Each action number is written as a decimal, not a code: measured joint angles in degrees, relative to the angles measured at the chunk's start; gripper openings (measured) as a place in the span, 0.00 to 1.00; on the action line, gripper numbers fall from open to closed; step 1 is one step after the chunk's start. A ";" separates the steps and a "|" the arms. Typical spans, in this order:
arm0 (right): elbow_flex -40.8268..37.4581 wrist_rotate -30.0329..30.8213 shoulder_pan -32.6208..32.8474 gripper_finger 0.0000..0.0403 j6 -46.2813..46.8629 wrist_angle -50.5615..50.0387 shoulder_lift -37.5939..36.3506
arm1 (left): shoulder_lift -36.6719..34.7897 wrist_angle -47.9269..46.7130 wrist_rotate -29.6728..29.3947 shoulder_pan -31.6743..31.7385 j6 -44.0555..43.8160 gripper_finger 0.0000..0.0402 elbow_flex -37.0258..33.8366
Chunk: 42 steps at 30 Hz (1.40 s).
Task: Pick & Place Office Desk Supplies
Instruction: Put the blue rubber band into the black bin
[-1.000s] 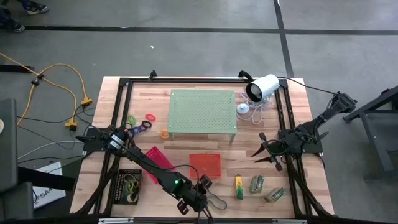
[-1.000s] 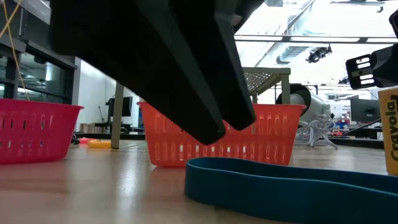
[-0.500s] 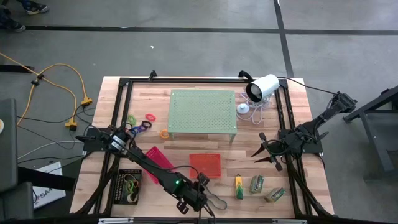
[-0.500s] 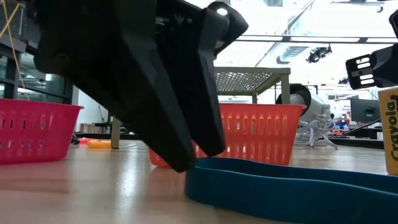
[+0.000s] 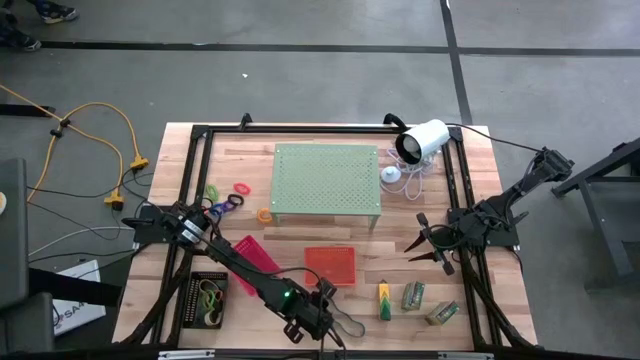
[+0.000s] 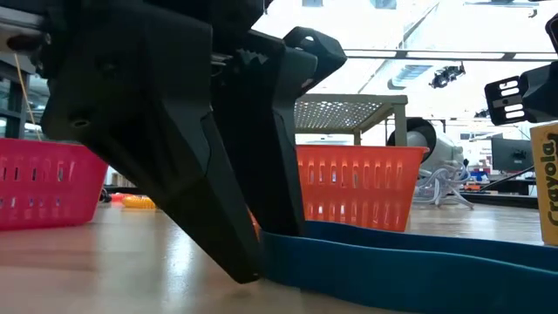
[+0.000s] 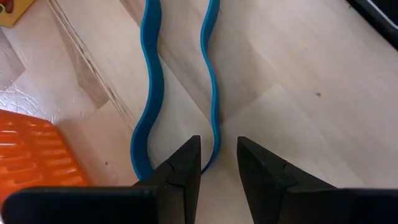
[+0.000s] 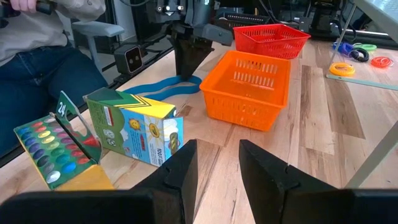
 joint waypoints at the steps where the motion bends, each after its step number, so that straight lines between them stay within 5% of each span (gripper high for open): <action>1: 0.02 0.00 0.00 0.26 0.00 0.00 0.00 | 0.00 -0.02 0.00 0.00 0.02 0.24 0.00; 14: 0.00 0.00 0.00 0.26 -0.01 -0.02 0.00 | 0.00 -0.35 -0.05 0.00 -0.22 0.23 0.00; 27: 0.02 -0.01 0.01 0.26 0.00 -0.02 0.00 | 0.00 -0.35 -0.42 0.02 -0.20 0.01 -0.02; 42: 0.00 0.00 0.02 0.26 0.00 -0.02 0.00 | -0.36 -0.18 -3.38 -0.73 0.18 0.00 -0.04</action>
